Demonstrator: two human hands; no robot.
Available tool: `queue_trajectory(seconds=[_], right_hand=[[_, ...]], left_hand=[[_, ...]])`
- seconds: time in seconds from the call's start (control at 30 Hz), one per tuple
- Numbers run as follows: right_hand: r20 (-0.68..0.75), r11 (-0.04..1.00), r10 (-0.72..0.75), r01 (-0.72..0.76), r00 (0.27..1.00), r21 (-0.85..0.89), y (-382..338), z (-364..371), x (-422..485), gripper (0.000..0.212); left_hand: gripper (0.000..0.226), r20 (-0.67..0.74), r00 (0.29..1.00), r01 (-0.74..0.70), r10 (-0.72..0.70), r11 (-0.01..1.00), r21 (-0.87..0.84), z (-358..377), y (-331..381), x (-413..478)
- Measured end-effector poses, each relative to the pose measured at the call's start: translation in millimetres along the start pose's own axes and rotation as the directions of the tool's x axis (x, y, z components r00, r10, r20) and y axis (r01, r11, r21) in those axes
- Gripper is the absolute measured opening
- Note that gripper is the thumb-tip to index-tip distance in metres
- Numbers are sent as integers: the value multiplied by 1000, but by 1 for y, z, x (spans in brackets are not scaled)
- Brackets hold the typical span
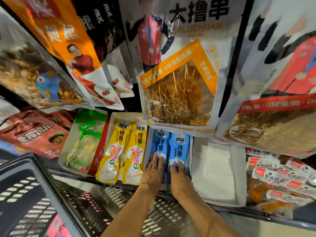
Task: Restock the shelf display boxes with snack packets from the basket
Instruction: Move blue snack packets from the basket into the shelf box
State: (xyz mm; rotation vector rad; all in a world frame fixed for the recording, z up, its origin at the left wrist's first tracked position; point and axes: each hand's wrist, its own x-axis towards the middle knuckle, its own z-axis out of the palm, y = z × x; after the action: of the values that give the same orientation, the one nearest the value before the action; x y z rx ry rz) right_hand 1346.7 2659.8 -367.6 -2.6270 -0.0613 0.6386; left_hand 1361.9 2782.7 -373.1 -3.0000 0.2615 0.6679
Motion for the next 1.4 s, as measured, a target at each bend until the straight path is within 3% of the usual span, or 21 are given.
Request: queue_trajectory(seconds=[0.1,0.3,0.43,0.53,0.6,0.67,0.87,1.07,1.17,1.3,1.4], right_hand=[[-38,998,-5,8,999,55,1,3,-1,70],[-112,968,17,12,994,250,-5,-17,-21,56],[-230,970,20,37,973,240,-28,-54,-39,47],[-244,983,-62,101,968,150,-58,-85,-52,53],[-261,983,-167,180,951,27,-88,-103,-71,55],[-302,959,-284,277,910,-65,-119,-114,-93,53],[-367,827,-552,549,749,-123,-226,-93,-150,53],[-20,682,-726,717,687,-143,-274,-2,-176,53],[195,724,-635,664,747,-187,-278,40,-176,36],[424,740,-455,598,783,-309,-274,94,-158,47],[547,752,-327,563,770,-343,-271,137,-144,49]], left_hand=[[78,78,997,22,-17,998,-59,-9,1,0],[72,138,985,132,-100,960,-249,-56,5,-25],[56,-122,977,114,-173,916,-385,-96,-9,-65],[43,-332,892,96,-307,845,-526,-122,-40,-118],[37,-426,811,171,-401,859,-483,-135,-76,-165],[33,-433,749,285,-502,834,-473,-138,-114,-211],[33,-171,585,558,-793,546,-625,-84,-206,-337],[37,121,576,634,-808,349,-690,2,-223,-373],[38,274,540,673,-796,213,-708,33,-214,-369],[35,456,484,726,-747,52,-686,84,-207,-350],[37,555,447,746,-701,-51,-665,121,-201,-335]])
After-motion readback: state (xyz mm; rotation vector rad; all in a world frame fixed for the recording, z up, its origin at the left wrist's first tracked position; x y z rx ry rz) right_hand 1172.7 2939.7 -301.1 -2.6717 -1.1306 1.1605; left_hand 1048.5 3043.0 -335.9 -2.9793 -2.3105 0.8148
